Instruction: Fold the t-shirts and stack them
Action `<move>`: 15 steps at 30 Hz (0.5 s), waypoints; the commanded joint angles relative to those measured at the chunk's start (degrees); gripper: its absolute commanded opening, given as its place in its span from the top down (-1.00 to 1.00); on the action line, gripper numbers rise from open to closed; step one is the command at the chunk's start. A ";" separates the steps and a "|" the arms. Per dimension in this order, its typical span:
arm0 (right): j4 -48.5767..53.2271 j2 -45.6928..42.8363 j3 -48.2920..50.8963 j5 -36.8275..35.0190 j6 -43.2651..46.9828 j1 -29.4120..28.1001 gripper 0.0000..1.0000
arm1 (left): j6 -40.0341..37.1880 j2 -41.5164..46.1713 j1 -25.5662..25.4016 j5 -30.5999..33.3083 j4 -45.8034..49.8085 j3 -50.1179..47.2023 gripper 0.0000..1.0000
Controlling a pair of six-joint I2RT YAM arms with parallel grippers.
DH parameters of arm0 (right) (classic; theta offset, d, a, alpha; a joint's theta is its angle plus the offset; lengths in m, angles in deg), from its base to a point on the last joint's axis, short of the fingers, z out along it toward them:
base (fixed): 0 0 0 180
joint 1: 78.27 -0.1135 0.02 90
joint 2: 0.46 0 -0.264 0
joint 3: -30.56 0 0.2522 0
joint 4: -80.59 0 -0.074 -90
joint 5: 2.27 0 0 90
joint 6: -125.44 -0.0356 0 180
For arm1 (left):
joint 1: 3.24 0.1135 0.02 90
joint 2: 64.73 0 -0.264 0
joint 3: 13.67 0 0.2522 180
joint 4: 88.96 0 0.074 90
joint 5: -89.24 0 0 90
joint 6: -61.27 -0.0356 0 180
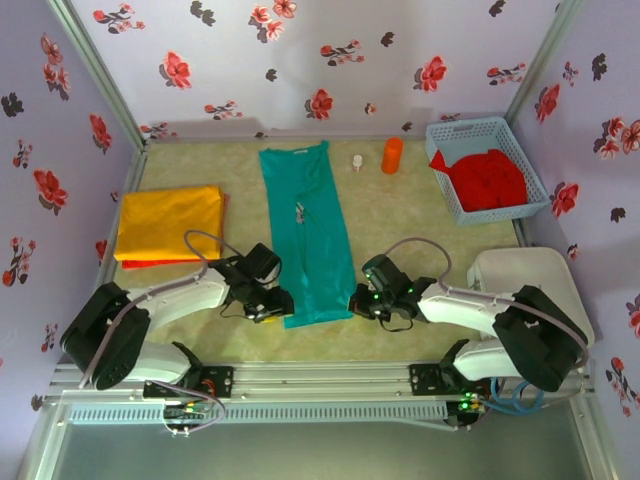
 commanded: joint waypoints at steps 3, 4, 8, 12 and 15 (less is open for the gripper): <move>-0.76 1.30 0.41 -1.29 -1.06 -0.37 1.00 | 2.10 -2.97 -1.00 0.76 -3.47 -1.24 0.11; -0.65 1.47 0.34 -1.18 -1.10 -0.35 1.00 | 2.53 -3.45 -1.25 0.87 -4.34 -1.26 0.11; -0.56 1.36 0.42 -1.36 -1.19 -0.42 1.00 | 4.02 -5.37 -2.60 0.90 -7.16 -1.29 0.23; 0.14 0.89 0.55 -2.06 -1.11 -0.46 1.00 | 3.67 -6.20 -2.81 1.05 -5.57 -1.08 0.45; 0.80 0.70 0.51 -2.80 -0.93 -0.47 1.00 | 3.86 -5.43 -2.81 1.16 -5.32 -1.57 0.61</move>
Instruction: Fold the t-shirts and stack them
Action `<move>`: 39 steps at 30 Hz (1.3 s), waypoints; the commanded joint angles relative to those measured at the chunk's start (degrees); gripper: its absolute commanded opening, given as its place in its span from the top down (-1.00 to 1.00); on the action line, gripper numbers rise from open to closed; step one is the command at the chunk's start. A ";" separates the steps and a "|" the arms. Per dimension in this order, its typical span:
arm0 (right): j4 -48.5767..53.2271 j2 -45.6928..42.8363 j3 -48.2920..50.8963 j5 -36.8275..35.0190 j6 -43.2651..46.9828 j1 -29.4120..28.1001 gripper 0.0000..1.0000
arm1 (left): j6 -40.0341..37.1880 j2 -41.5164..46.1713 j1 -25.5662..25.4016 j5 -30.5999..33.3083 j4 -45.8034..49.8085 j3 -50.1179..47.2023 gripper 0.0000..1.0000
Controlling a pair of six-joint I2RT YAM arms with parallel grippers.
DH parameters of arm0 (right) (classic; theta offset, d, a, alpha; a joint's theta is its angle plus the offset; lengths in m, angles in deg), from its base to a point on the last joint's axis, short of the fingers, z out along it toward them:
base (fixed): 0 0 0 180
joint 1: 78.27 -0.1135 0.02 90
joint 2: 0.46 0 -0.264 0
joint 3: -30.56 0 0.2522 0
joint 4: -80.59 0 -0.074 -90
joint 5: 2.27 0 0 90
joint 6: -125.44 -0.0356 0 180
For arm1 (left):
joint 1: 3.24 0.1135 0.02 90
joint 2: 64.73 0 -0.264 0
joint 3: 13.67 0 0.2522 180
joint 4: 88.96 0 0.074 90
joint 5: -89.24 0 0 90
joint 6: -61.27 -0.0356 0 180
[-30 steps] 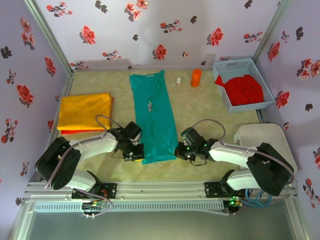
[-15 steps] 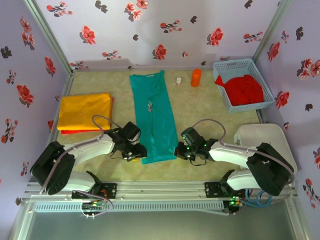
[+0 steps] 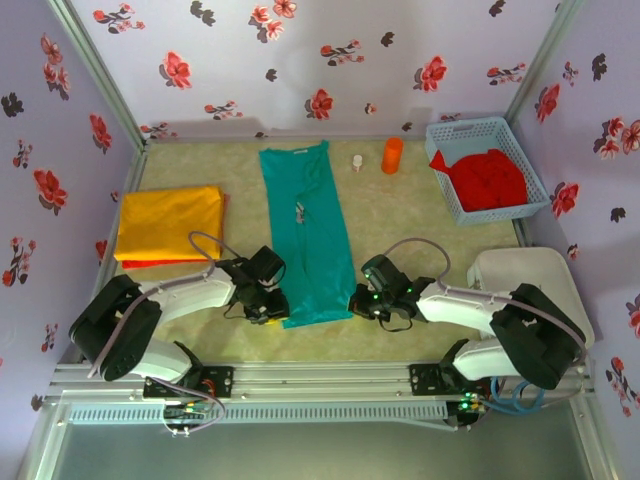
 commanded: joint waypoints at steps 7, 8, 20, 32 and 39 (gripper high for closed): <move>3.38 -0.78 -0.08 -4.86 -0.67 -0.95 1.00 | 0.70 -1.57 -1.83 -0.29 -4.02 -1.05 1.00; 3.85 -0.95 -0.11 -5.34 -0.67 -1.00 1.00 | 0.55 -1.34 -1.91 -0.10 -3.77 -0.97 1.00; 6.15 -4.73 -0.39 -13.84 -0.92 -8.05 1.00 | -0.05 7.66 -3.50 0.27 1.65 -5.01 1.00; 14.09 -10.28 -7.89 -22.27 2.06 -8.71 1.00 | -3.25 10.27 -0.24 1.05 6.86 1.10 1.00; 11.41 -7.66 -10.64 -21.01 2.10 -4.49 1.00 | -8.91 7.91 5.32 1.03 10.25 7.14 1.00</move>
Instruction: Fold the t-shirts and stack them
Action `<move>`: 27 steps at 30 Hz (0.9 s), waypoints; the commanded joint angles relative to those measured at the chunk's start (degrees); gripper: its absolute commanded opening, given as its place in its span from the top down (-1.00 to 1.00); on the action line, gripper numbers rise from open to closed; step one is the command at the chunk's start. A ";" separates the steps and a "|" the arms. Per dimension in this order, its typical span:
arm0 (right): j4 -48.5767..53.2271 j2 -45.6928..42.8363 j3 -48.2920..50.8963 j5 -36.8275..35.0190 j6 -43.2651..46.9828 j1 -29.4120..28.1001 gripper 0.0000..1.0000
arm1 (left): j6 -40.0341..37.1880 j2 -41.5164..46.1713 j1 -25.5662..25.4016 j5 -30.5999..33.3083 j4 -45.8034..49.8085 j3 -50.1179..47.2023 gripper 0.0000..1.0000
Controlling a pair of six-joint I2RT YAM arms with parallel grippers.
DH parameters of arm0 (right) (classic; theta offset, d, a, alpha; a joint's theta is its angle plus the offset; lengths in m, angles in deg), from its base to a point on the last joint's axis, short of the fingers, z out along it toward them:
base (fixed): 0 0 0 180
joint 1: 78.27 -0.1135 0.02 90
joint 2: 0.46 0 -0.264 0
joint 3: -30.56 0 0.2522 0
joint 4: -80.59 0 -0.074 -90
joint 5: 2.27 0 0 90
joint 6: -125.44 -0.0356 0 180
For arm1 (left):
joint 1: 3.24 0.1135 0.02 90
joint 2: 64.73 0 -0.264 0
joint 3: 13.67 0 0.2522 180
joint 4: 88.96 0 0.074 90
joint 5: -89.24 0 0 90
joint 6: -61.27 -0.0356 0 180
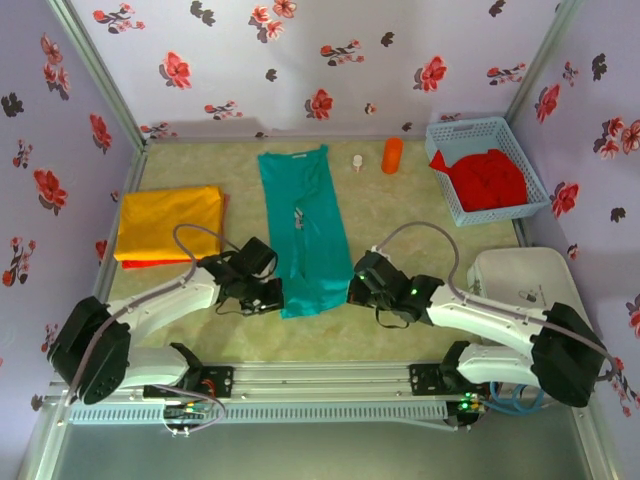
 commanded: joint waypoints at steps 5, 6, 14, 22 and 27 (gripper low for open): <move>-2.66 4.81 -5.67 3.53 2.28 8.68 1.00 | -6.96 -3.20 7.39 -0.59 4.19 6.82 1.00; -2.18 6.24 -7.14 4.14 2.89 9.84 1.00 | -7.83 -3.86 8.35 -0.71 4.16 7.90 1.00; 1.75 19.58 -22.67 11.20 9.87 14.89 1.00 | -15.07 -12.89 14.10 -1.06 7.10 20.91 1.00; 3.35 29.47 -33.54 15.97 11.31 20.18 1.00 | -21.08 -22.02 18.81 -0.94 8.75 31.60 1.00; 2.98 33.94 -37.27 18.40 13.05 23.03 1.00 | -23.72 -27.00 20.00 -0.70 7.94 36.17 1.00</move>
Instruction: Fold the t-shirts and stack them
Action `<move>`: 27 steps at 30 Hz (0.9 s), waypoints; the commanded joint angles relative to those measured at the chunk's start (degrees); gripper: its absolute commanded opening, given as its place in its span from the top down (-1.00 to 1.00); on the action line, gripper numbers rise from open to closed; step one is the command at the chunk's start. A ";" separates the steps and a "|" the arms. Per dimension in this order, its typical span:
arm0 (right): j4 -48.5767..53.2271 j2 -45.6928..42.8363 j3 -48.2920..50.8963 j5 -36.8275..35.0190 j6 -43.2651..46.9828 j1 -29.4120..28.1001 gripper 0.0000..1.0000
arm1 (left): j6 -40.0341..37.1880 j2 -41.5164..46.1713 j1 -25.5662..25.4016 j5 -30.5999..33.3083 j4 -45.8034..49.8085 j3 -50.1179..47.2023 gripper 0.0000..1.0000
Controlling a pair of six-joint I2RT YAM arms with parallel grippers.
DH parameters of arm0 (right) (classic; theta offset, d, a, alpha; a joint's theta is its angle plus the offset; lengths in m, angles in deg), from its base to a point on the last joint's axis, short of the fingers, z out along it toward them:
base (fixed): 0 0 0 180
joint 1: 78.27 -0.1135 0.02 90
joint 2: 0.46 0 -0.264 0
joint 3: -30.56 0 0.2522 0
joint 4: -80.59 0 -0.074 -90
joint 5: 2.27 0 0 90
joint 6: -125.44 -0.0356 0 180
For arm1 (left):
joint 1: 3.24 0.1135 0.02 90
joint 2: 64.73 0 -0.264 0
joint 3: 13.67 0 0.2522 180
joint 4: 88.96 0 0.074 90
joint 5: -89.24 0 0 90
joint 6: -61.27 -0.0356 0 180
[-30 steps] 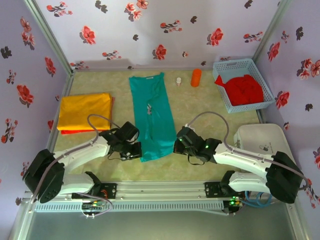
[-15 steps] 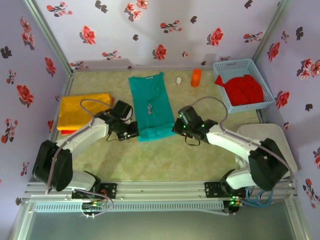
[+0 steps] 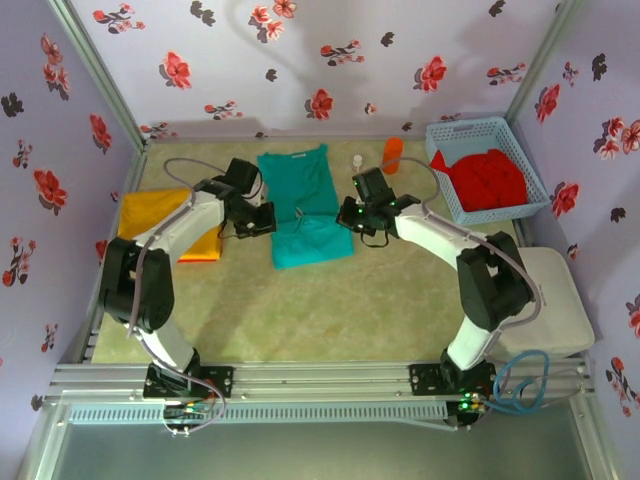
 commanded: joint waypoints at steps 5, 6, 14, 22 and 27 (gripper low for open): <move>2.29 6.51 -8.38 4.46 4.72 3.29 1.00 | -4.41 -5.72 2.55 -0.90 -0.56 5.00 1.00; 2.60 7.45 -9.60 5.05 5.08 3.67 1.00 | -4.61 -6.44 2.95 -1.20 -0.74 5.46 1.00; 4.35 14.62 -16.70 6.55 7.61 4.65 1.00 | -5.89 -11.43 5.75 -3.95 -5.53 7.38 1.00; 3.89 19.51 -20.97 8.11 8.01 5.97 1.00 | -7.37 -15.81 6.68 -4.67 -7.51 10.11 1.00; 2.45 22.81 -23.92 10.77 8.56 6.48 0.80 | -8.51 -19.12 7.44 -4.63 -7.86 12.46 0.80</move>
